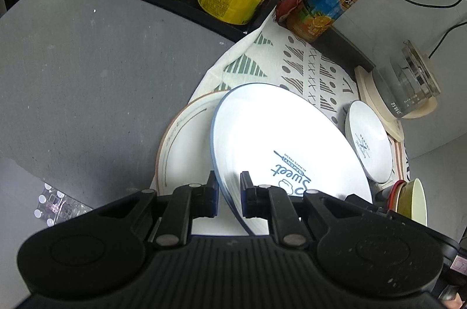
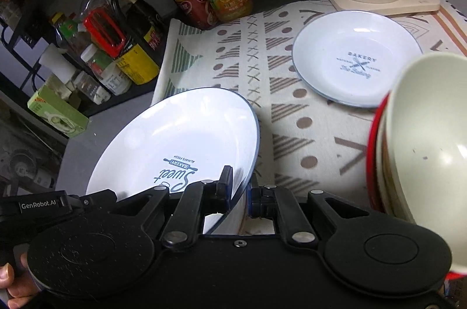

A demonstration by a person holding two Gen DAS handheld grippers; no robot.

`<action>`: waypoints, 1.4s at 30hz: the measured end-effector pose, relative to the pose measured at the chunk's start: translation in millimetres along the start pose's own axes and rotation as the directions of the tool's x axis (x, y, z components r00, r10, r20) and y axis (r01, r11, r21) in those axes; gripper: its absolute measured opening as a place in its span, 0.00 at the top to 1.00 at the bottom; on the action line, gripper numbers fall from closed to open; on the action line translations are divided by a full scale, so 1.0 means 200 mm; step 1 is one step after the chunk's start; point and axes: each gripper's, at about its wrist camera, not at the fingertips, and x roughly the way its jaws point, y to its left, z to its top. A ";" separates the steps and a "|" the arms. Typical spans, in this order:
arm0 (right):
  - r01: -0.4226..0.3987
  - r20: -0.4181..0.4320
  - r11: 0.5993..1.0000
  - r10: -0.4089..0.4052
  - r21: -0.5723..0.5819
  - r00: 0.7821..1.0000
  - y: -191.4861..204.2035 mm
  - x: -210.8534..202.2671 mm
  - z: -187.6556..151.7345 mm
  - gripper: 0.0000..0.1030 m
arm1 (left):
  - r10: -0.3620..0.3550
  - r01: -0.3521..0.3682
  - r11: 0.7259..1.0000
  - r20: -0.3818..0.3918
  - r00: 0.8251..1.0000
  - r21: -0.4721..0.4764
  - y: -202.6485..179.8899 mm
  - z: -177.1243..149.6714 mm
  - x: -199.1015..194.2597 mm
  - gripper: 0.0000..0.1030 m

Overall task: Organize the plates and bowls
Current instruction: 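Carry the 'Sweet' plate with the right tool over the large cream-rimmed plate, then lower the 'Sweet' plate onto the large plate and open the right tool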

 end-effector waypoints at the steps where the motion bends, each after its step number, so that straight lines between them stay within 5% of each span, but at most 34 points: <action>1: 0.005 0.001 1.000 -0.005 -0.004 1.000 0.00 0.00 -0.01 0.91 | -0.001 0.001 1.000 0.002 1.000 0.008 0.01 -0.01 0.00 0.88; 24: 0.085 0.056 0.994 -0.081 -0.067 0.995 0.08 0.06 -0.17 0.92 | 0.051 -0.049 0.999 -0.066 0.997 0.023 0.08 -0.10 0.08 0.86; 42: 0.073 0.017 0.997 -0.073 -0.003 0.997 0.07 0.12 -0.18 0.91 | 0.212 -0.207 0.974 -0.046 0.976 0.091 0.02 -0.04 -0.08 0.80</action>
